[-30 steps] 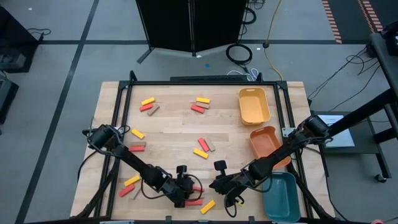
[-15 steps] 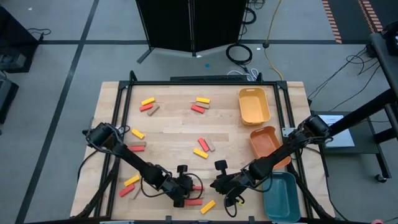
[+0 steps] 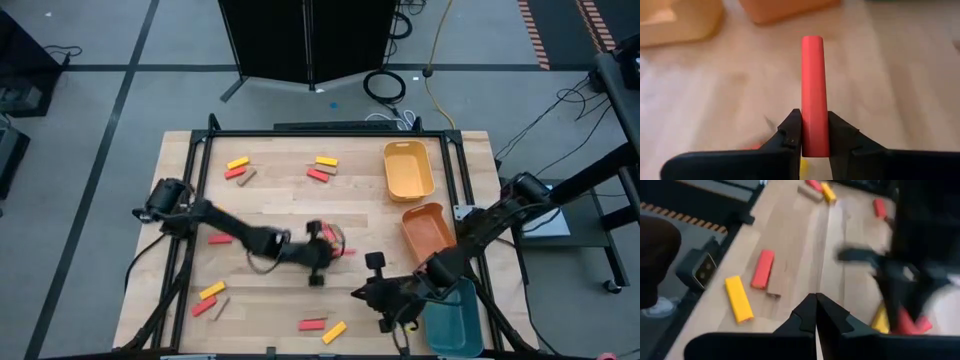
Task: Sort blocks
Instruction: Put the red block into the orange bin
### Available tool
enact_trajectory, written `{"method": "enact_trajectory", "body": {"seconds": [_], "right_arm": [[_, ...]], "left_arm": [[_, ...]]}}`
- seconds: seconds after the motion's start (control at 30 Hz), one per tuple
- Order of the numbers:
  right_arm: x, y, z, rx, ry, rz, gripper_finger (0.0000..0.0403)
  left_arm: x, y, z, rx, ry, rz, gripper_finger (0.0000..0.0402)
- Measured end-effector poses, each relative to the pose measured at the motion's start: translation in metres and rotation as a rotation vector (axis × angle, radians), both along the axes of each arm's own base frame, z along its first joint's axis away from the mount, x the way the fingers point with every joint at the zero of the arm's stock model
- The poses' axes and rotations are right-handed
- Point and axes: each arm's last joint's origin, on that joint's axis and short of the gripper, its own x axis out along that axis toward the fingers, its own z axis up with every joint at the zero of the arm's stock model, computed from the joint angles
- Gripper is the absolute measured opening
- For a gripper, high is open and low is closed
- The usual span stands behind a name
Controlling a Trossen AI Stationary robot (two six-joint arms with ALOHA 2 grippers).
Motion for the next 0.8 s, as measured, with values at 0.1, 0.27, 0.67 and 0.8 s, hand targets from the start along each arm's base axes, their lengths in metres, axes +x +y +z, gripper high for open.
{"method": "enact_trajectory", "body": {"seconds": [0.1,0.27,0.67,0.8], "right_arm": [[-0.010,0.005,0.007,-0.019,-0.032,-0.008,0.0000],[-0.022,0.009,0.012,-0.082,-0.067,-0.048,0.0000],[-0.042,-0.005,0.030,-0.102,-0.099,-0.184,0.0000],[-0.047,-0.007,0.038,-0.080,-0.117,-0.176,0.0000]], "left_arm": [[0.018,0.035,0.009,-0.059,-0.159,-0.031,0.0048],[0.046,0.079,0.015,-0.135,-0.308,-0.075,0.0047],[0.163,0.090,0.003,-0.183,-0.371,-0.241,0.0042],[0.187,0.088,-0.002,-0.184,-0.391,-0.254,0.0041]]}}
